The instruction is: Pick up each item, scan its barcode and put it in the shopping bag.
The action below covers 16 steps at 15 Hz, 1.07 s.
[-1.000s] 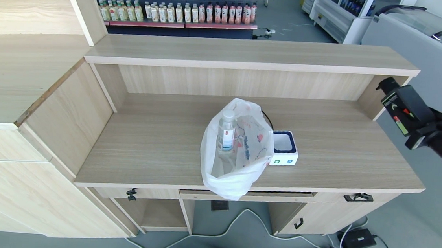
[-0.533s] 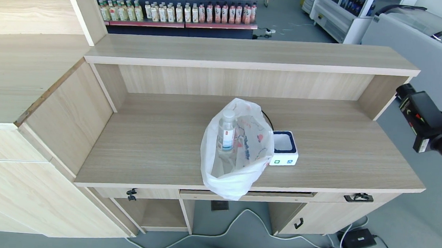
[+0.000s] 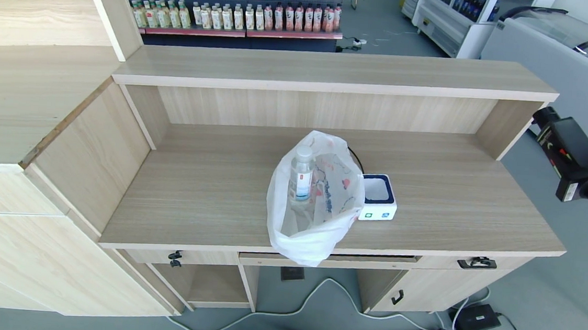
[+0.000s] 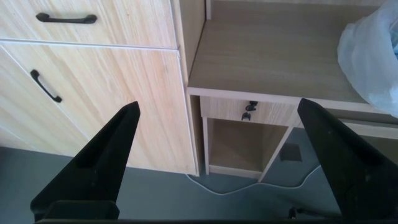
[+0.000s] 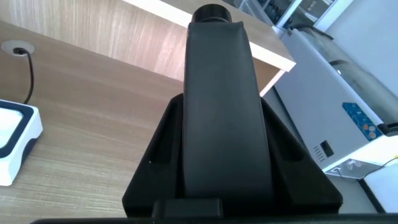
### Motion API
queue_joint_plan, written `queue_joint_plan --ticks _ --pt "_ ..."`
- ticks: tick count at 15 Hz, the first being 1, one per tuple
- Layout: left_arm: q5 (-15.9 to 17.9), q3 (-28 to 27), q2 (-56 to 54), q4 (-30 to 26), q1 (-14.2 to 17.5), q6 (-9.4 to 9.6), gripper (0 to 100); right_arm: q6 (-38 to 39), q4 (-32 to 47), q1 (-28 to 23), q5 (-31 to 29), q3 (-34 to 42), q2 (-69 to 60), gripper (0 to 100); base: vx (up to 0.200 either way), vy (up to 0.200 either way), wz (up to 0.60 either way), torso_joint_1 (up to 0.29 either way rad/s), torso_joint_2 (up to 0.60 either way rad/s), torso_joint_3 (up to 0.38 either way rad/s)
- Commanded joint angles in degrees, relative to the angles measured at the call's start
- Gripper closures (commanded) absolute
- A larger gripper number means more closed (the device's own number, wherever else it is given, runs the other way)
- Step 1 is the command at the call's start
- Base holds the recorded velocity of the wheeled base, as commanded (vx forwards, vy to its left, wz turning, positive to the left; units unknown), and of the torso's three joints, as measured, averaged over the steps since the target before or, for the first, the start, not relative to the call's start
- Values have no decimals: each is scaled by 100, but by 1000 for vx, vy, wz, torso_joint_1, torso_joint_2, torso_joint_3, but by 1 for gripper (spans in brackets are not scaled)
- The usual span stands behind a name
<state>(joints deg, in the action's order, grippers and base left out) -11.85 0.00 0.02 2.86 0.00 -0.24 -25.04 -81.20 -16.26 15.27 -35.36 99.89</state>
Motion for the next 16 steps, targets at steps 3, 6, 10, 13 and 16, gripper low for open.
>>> queue_joint_plan --ticks 3,6,10,13,16 --pt "-2 0 -2 4 0 -2 0 -19 52 18 2 3 -136 100 0 0 0 0 0 0" --pt "-2 0 -2 4 -9 -2 0 -168 351 18 2 21 -286 100 0 0 0 0 0 0" --pt "-2 0 -2 4 0 -2 0 -344 377 9 2 38 -259 100 0 0 0 0 0 0" --pt "-2 0 -2 4 0 -2 0 -379 368 -17 11 30 -189 100 0 0 0 0 0 0" --pt "-2 0 -2 4 0 -2 0 -616 447 -35 591 -14 -49 100 0 0 400 -2 2 0"
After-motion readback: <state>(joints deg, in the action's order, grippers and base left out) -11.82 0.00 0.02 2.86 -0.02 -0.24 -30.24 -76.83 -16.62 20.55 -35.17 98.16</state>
